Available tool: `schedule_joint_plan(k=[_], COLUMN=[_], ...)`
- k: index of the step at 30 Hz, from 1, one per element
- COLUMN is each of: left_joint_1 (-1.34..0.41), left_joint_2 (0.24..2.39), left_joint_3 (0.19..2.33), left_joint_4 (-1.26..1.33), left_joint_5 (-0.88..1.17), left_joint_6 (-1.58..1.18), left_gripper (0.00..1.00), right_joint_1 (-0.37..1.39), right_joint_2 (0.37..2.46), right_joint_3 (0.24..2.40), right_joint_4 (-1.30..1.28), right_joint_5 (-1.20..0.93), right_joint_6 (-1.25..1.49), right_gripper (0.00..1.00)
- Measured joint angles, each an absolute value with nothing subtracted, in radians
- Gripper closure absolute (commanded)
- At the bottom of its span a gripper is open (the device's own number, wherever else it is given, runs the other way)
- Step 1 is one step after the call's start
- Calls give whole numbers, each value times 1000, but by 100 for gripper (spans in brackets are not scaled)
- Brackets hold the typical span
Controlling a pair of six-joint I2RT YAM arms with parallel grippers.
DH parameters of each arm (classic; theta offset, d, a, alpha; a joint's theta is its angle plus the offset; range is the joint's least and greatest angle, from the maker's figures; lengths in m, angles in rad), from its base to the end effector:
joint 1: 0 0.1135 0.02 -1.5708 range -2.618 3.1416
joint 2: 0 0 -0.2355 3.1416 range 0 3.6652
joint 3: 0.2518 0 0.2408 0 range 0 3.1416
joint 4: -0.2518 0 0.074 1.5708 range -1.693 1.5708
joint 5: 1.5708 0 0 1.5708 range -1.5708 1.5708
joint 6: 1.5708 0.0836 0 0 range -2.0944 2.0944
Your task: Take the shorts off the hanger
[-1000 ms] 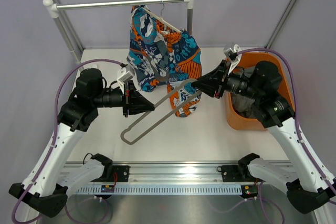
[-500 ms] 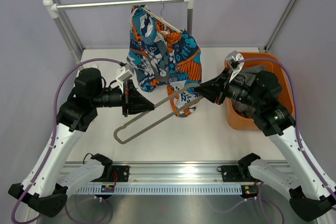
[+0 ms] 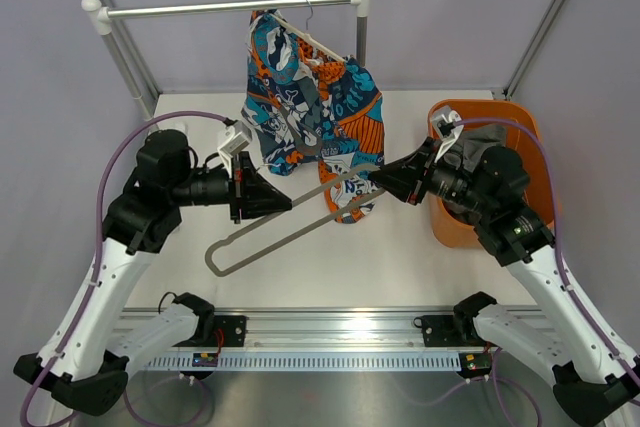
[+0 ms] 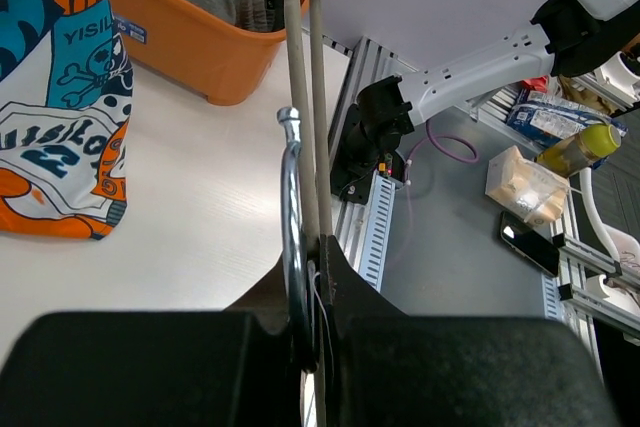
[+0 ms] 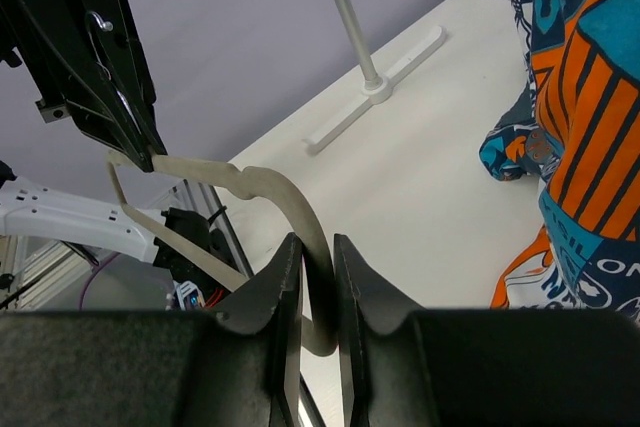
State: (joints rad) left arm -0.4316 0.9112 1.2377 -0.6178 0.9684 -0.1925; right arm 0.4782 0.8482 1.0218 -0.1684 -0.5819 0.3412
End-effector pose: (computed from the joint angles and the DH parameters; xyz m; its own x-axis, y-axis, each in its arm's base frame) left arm 0.1470 -0.1436 0.3964 -0.4385 0.0826 -0.8949 0.8864 0.2041 -0.4155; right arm 0.1808 0.1455 0.3903 -0.2876 0.1658 -0.9433 -0.8236 0.4598 0.3319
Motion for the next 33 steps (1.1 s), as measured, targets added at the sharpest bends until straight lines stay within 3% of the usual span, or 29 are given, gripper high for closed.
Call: schedule_joint_plan(k=[16,20,25,28,33], left_joint_1=[-432,-432,-432,-430,-430], left_joint_2=[896,896,891,879,878], left_joint_3=[1274,1275,1278,1288,1307], left_joint_4=[-633,-633,-622,-613,-609], left_joint_5=[910,900,892,885,850], left_joint_6=[-193,-193,-188,-184,-173], left_gripper=[100,100,100,100,100], right_joint_1=[486,486,482,480,480], right_joint_2=[820,836,849,858,873], right_joint_3=[950,969,1014,1042,1101], right_joint_4=[-170,-188,-245,-286,-319], right_joint_5=[-579,-575,-510,-457,-399], right_joint_6=[363,362,361,362,364], right_gripper=[100,79,43,32,28])
